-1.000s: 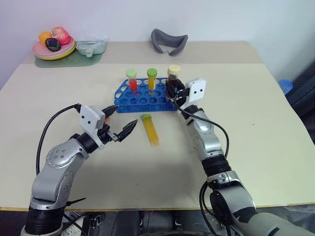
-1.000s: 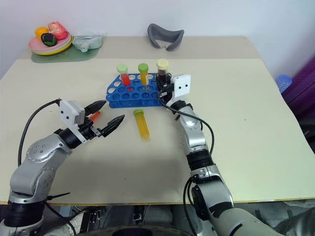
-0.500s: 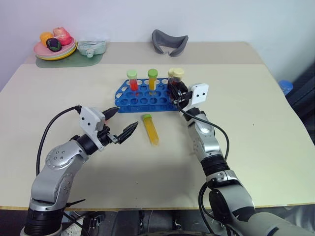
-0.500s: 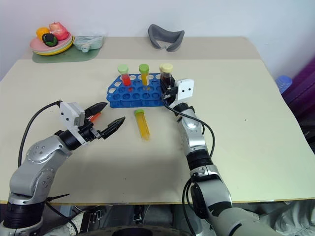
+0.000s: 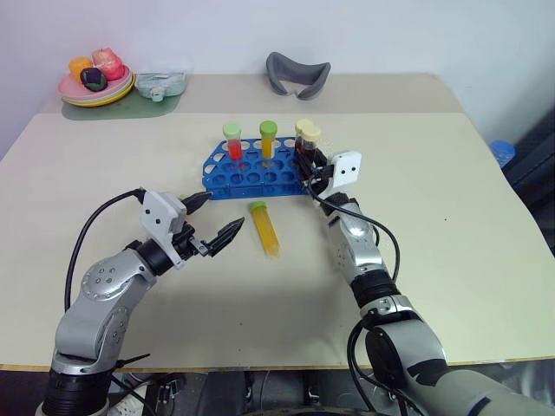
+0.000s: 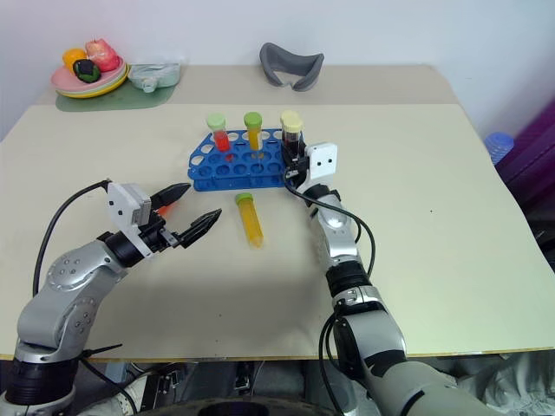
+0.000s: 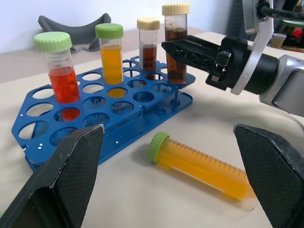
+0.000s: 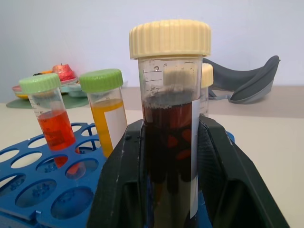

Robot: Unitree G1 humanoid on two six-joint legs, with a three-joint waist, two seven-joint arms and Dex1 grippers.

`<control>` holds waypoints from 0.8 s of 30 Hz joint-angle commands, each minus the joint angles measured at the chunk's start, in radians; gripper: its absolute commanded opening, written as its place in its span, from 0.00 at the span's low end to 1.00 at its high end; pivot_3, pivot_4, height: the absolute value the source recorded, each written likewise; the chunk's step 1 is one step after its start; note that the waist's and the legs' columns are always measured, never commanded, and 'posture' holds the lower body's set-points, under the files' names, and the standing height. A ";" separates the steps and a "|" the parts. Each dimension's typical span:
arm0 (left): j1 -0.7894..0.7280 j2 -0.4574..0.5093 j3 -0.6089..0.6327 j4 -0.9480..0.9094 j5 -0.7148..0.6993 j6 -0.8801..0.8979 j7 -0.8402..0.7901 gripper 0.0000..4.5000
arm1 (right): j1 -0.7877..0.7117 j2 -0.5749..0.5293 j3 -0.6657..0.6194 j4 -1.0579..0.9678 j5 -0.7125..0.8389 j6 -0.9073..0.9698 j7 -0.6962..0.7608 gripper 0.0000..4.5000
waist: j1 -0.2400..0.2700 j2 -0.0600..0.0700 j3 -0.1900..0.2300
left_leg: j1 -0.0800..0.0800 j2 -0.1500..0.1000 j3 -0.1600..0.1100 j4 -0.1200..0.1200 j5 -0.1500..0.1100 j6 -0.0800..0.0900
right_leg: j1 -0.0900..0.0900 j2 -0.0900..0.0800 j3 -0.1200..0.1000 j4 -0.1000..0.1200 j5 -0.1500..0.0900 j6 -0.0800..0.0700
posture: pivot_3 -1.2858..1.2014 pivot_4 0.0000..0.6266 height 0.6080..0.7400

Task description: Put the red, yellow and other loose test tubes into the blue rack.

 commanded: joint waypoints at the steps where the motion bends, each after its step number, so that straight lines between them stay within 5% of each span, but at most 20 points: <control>1: 0.011 0.006 0.009 -0.051 -0.010 -0.007 0.002 1.00 | -0.013 0.010 -0.013 -0.052 0.016 -0.018 0.019 0.63 | 0.000 0.000 0.000 | 0.000 0.000 0.000 0.000 0.000 0.000 | 0.000 0.000 0.000 0.000 0.000 0.000 | 0.52 0.24 0.96; 4: 0.014 0.005 0.010 -0.050 -0.009 -0.009 0.002 1.00 | 0.003 0.008 -0.012 -0.114 0.016 0.006 0.016 0.96 | 0.000 0.000 0.000 | 0.000 0.000 0.000 0.000 0.000 0.000 | 0.000 0.000 0.000 0.000 0.000 0.000 | 0.52 0.24 0.96; 14: 0.026 0.016 0.035 -0.015 -0.002 -0.037 -0.020 1.00 | 0.217 -0.138 -0.018 -0.692 0.057 0.318 0.029 0.96 | 0.004 0.000 0.000 | 0.000 0.000 0.000 0.000 0.000 0.000 | 0.000 -0.001 0.000 0.000 0.000 0.000 | 0.52 0.24 0.96; 24: 0.090 0.119 0.125 0.079 0.017 -0.094 -0.109 1.00 | 0.242 -0.503 -0.068 -1.223 0.433 1.223 0.070 0.96 | 0.006 0.000 0.000 | 0.001 0.001 0.000 -0.001 0.000 0.000 | 0.000 -0.001 0.000 0.000 0.000 0.000 | 0.52 0.24 0.96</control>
